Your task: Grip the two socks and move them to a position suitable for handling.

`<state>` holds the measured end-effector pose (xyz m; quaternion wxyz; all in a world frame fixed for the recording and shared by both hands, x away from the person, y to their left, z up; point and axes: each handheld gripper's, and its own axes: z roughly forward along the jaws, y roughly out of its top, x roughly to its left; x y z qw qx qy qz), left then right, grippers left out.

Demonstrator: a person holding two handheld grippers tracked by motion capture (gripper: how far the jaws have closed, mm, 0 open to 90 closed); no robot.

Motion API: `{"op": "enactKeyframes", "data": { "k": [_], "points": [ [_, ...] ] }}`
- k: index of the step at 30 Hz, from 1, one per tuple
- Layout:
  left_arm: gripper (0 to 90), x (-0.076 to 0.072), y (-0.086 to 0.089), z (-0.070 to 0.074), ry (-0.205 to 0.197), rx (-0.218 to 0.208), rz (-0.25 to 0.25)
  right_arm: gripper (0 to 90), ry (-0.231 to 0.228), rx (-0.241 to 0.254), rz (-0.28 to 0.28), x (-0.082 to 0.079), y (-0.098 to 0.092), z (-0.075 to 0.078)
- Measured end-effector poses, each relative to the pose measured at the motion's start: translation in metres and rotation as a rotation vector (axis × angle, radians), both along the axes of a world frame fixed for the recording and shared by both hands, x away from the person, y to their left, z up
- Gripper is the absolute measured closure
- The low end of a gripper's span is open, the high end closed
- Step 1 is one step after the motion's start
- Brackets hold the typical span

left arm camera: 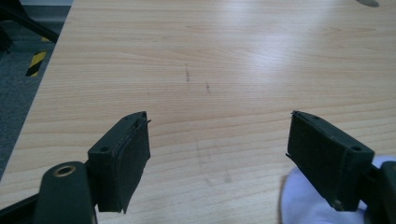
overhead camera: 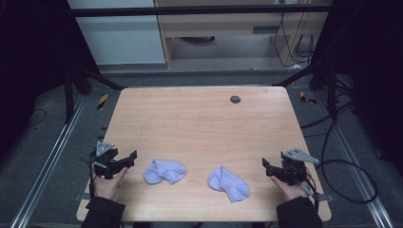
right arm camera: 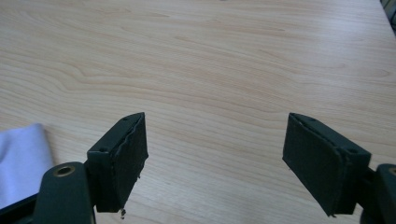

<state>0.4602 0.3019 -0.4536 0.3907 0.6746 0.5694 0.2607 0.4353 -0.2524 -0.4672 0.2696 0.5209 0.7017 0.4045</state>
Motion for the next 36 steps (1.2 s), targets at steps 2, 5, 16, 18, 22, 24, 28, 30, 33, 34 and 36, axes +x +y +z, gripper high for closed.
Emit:
{"op": "enactKeyframes", "data": {
  "k": [2, 5, 16, 18, 22, 24, 28, 30, 33, 34, 36],
  "points": [
    [20.2, -0.001, -0.002, 0.001, -0.002, 0.004, -0.006, 22.7, -0.007, 0.005, 0.007, -0.002, 0.003, 0.002],
    [20.3, -0.004, -0.007, 0.005, -0.008, -0.005, -0.024, 22.9, -0.011, 0.004, 0.018, -0.003, 0.007, 0.005],
    [22.1, -0.012, -0.03, 0.016, -0.021, -0.01, -0.104, 25.3, 0.015, -0.02, 0.11, -0.007, 0.031, 0.011],
    [22.2, -0.013, -0.035, 0.017, -0.025, -0.003, -0.119, 25.3, 0.016, -0.027, 0.117, -0.007, 0.033, 0.011],
    [22.6, -0.017, -0.049, 0.018, -0.034, 0.013, -0.158, 26.6, 0.009, -0.031, 0.142, -0.01, 0.04, 0.014],
    [22.8, -0.018, -0.056, 0.018, -0.028, 0.009, -0.175, 27.2, 0.013, -0.027, 0.156, -0.011, 0.045, 0.015],
    [23.8, -0.022, -0.071, 0.019, -0.028, 0.018, -0.211, 28.5, 0.015, -0.032, 0.176, -0.013, 0.052, 0.017],
    [24.4, -0.023, -0.078, 0.018, -0.025, 0.021, -0.231, 29.0, 0.028, -0.033, 0.188, -0.014, 0.058, 0.018],
    [25.1, -0.025, -0.091, 0.017, -0.019, 0.035, -0.26, 29.8, 0.032, -0.051, 0.216, -0.015, 0.064, 0.018],
    [25.2, -0.026, -0.093, 0.016, -0.018, 0.039, -0.265, 30.0, 0.035, -0.055, 0.224, -0.016, 0.066, 0.018],
    [25.4, -0.026, -0.096, 0.016, -0.016, 0.043, -0.27, 30.6, 0.039, -0.053, 0.231, -0.017, 0.068, 0.018]
  ]
}}
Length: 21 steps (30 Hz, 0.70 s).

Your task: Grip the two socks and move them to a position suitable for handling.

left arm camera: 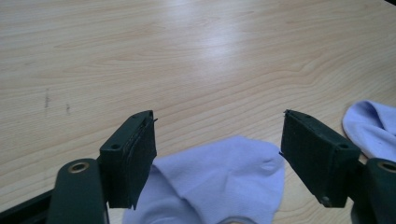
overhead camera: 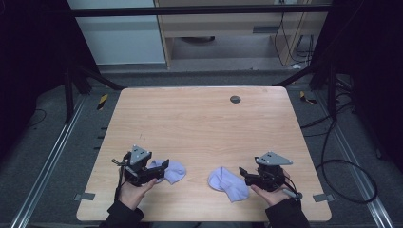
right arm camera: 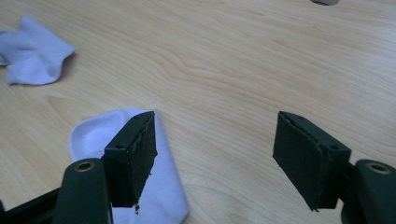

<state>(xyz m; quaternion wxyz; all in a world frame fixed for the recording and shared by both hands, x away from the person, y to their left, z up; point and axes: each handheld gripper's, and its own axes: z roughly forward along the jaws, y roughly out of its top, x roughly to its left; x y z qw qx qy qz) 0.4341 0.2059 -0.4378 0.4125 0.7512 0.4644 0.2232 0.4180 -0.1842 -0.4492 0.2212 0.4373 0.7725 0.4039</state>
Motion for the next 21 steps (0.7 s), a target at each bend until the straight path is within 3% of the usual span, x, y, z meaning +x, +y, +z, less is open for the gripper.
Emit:
{"op": "enactKeyframes", "data": {
  "k": [10, 21],
  "points": [
    [28.5, -0.006, -0.03, -0.007, 0.012, 0.026, -0.059, 34.0, 0.009, -0.029, 0.085, -0.011, 0.017, -0.001],
    [32.1, -0.01, -0.065, -0.021, 0.044, 0.049, -0.106, 43.2, 0.073, -0.021, 0.13, -0.022, 0.022, -0.009]
  ]
}}
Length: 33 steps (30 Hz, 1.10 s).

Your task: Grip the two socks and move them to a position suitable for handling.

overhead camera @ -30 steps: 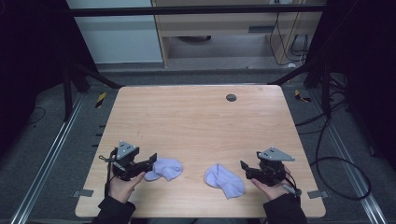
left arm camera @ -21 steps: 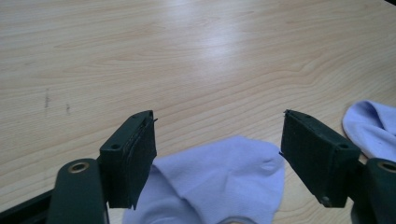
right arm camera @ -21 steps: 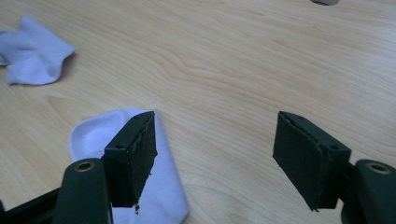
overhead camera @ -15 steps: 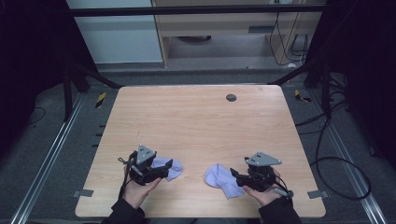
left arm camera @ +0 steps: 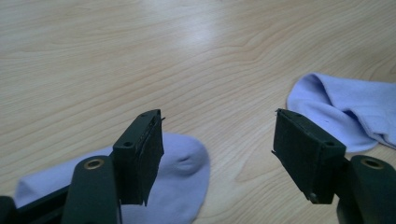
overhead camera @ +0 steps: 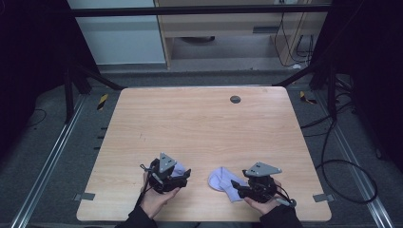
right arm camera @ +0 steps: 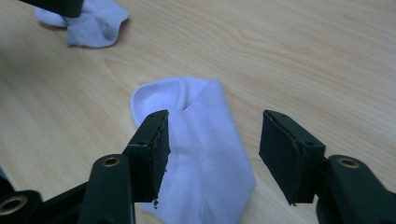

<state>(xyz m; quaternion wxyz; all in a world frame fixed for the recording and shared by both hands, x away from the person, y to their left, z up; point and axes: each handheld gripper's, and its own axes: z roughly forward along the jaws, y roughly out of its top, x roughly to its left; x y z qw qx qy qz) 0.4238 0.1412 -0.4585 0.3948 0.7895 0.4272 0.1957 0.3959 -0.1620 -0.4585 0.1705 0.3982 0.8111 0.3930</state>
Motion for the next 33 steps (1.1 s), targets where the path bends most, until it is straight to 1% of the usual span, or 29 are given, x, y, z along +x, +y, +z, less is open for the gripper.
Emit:
{"op": "enactKeyframes", "data": {
  "k": [2, 3, 4, 6, 10, 12, 13, 15, 17, 19, 20, 22, 25, 29, 31, 33],
  "points": [
    [33.4, 0.001, -0.009, -0.003, 0.004, 0.002, -0.009, 45.8, 0.014, -0.006, 0.016, -0.005, 0.002, -0.003],
    [33.7, 0.001, -0.009, -0.003, 0.004, 0.002, -0.009, 45.8, 0.014, -0.006, 0.016, -0.005, 0.002, -0.003],
    [34.0, 0.002, -0.015, -0.004, 0.006, 0.004, -0.016, 47.1, 0.018, -0.01, 0.025, -0.007, 0.002, -0.005],
    [34.7, 0.002, -0.02, -0.006, 0.013, 0.015, -0.023, 48.6, 0.023, -0.019, 0.034, -0.009, 0.003, -0.006],
    [35.8, 0.002, -0.027, -0.01, 0.02, 0.027, -0.026, 50.9, 0.031, -0.023, 0.039, -0.011, 0.004, -0.007],
    [37.0, 0.002, -0.033, -0.013, 0.031, 0.028, -0.03, 53.1, 0.04, -0.028, 0.047, -0.012, 0.006, -0.009],
    [37.4, 0.002, -0.033, -0.013, 0.031, 0.028, -0.03, 53.1, 0.04, -0.028, 0.047, -0.012, 0.006, -0.009],
    [38.3, 0.002, -0.042, -0.015, 0.04, 0.035, -0.043, 55.1, 0.046, -0.032, 0.055, -0.013, 0.008, -0.012],
    [39.2, 0.002, -0.044, -0.015, 0.041, 0.037, -0.046, 55.8, 0.054, -0.037, 0.062, -0.014, 0.01, -0.014],
    [40.4, 0.002, -0.051, -0.016, 0.038, 0.043, -0.055, 57.7, 0.064, -0.052, 0.07, -0.014, 0.012, -0.017],
    [40.9, 0.003, -0.053, -0.016, 0.043, 0.042, -0.057, 58.4, 0.067, -0.054, 0.072, -0.013, 0.012, -0.018],
    [42.7, 0.003, -0.057, -0.017, 0.049, 0.044, -0.06, 59.7, 0.078, -0.058, 0.076, -0.013, 0.013, -0.02],
    [45.0, 0.003, -0.06, -0.019, 0.052, 0.049, -0.062, 61.0, 0.082, -0.062, 0.081, -0.013, 0.013, -0.021],
    [47.5, 0.004, -0.068, -0.025, 0.074, 0.056, -0.077, 62.9, 0.093, -0.07, 0.095, -0.013, 0.015, -0.025],
    [48.2, 0.004, -0.07, -0.027, 0.075, 0.058, -0.079, 63.3, 0.097, -0.07, 0.097, -0.013, 0.016, -0.025],
    [50.9, 0.004, -0.072, -0.028, 0.084, 0.069, -0.09, 63.8, 0.105, -0.076, 0.1, -0.013, 0.017, -0.026]
  ]
}}
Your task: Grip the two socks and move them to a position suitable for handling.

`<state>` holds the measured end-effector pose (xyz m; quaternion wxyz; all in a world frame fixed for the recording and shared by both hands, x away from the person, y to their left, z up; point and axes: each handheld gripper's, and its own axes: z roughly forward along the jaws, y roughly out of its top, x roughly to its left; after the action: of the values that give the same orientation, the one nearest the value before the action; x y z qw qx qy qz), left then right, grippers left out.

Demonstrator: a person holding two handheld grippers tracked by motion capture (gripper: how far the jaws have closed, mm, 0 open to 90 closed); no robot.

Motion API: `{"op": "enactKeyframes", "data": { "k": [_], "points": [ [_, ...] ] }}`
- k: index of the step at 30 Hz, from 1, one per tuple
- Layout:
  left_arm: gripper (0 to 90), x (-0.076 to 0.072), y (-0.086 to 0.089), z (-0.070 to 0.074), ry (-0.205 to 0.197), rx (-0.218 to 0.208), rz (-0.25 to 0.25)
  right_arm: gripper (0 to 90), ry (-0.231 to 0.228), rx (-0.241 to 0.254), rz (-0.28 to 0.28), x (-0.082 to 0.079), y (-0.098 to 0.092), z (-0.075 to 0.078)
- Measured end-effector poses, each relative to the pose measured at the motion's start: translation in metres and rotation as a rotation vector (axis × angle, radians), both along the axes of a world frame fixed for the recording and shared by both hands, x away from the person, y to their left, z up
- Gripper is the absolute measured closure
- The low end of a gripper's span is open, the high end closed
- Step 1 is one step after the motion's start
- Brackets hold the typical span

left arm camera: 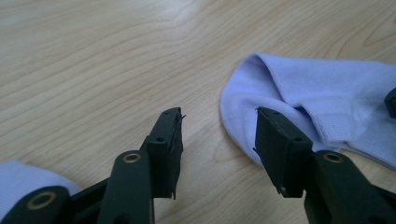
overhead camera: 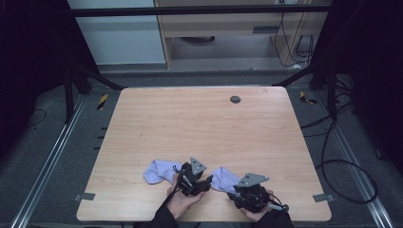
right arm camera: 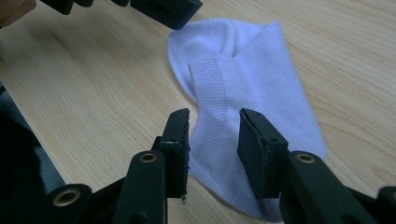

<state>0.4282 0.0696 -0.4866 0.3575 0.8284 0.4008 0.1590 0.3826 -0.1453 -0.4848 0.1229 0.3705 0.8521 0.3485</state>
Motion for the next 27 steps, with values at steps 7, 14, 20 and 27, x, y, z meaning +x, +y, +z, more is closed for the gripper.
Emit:
{"op": "enactKeyframes", "data": {
  "k": [7, 14, 20, 27],
  "points": [
    [56.5, 0.001, -0.006, -0.004, 0.018, 0.006, -0.005, 64.8, 0.018, -0.015, 0.015, 0.001, 0.004, -0.004],
    [68.9, 0.001, -0.009, -0.007, 0.043, 0.017, -0.015, 69.2, 0.034, -0.02, 0.016, 0.002, 0.004, -0.007],
    [80.5, 0.001, -0.012, -0.008, 0.057, 0.012, -0.03, 78.9, 0.043, -0.033, 0.011, 0.002, 0.005, -0.007],
    [87.6, 0.002, -0.012, -0.008, 0.064, 0.003, -0.045, 84.2, 0.05, 0.01, -0.003, 0.003, 0.003, -0.003]
  ]
}}
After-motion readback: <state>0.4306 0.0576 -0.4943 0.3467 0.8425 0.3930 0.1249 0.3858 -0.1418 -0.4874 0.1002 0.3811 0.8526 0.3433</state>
